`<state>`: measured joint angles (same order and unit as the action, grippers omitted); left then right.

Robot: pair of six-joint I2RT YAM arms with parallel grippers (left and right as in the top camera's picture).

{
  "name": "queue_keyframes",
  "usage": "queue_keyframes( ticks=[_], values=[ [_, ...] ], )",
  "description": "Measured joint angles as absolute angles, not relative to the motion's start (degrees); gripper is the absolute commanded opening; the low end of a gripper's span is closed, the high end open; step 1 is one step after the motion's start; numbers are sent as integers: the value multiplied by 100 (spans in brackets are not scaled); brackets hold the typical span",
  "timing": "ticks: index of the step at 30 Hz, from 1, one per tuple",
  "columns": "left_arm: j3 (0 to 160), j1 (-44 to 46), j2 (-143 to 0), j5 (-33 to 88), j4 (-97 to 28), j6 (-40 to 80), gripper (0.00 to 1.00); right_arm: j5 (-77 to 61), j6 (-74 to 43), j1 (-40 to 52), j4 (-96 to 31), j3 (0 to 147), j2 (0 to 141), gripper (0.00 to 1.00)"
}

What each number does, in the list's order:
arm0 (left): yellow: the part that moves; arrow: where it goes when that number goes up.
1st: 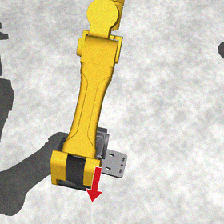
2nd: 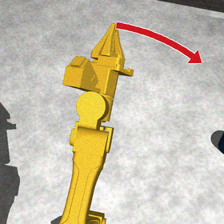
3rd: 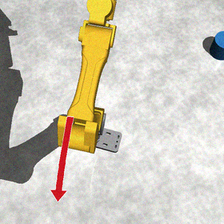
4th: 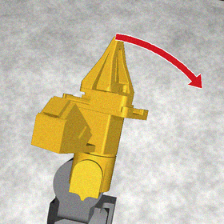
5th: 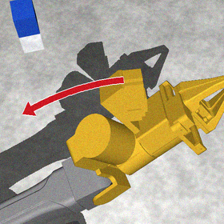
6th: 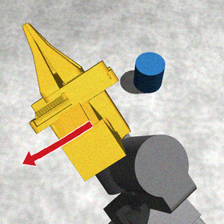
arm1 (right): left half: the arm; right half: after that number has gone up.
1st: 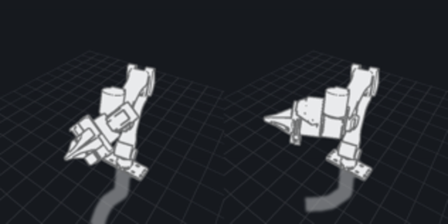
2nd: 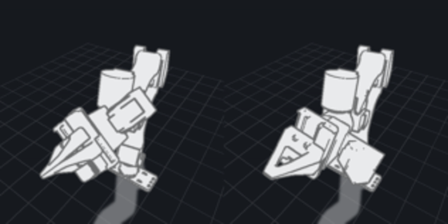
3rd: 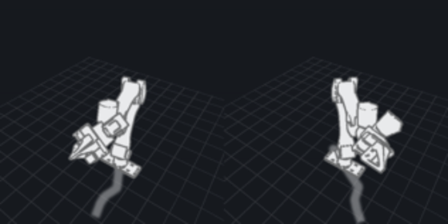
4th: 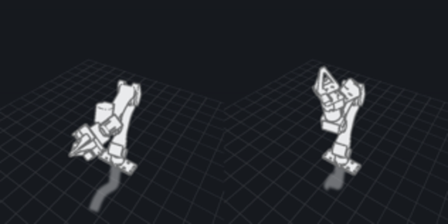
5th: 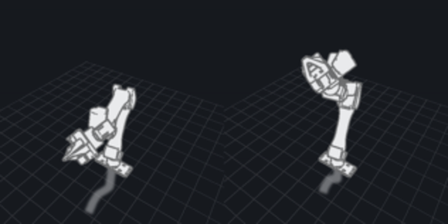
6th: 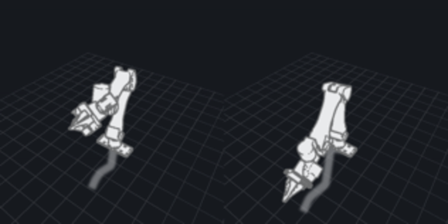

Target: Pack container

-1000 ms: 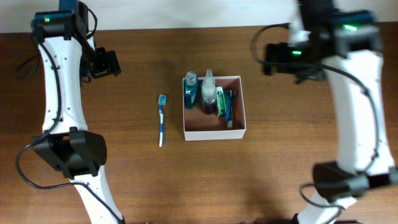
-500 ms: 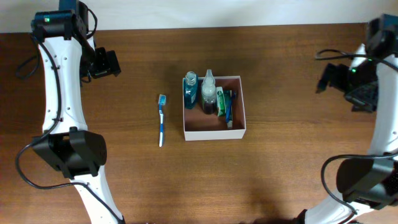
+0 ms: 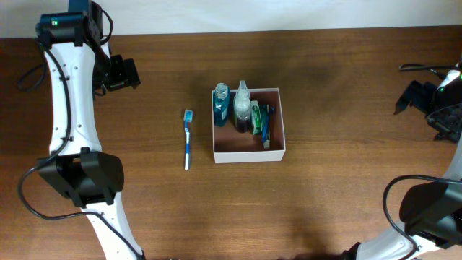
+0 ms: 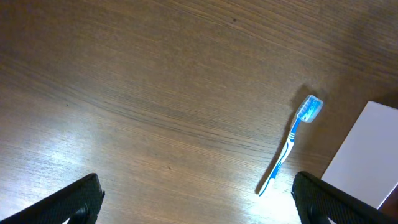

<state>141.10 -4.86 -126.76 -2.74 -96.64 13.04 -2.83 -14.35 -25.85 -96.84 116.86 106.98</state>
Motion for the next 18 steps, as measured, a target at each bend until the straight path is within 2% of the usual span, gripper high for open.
queue_keyframes(
  ticks=[7, 18],
  values=[
    [14110, -486, -12676, -174, -9437, 1330, 99, -281, -1433, -2585, -9684, 11686, 10698, 99],
    [14110, -484, -12676, 1476, -9251, 1459, 99, -281, -1433, -2585, -9684, 11686, 10698, 99]
  ],
)
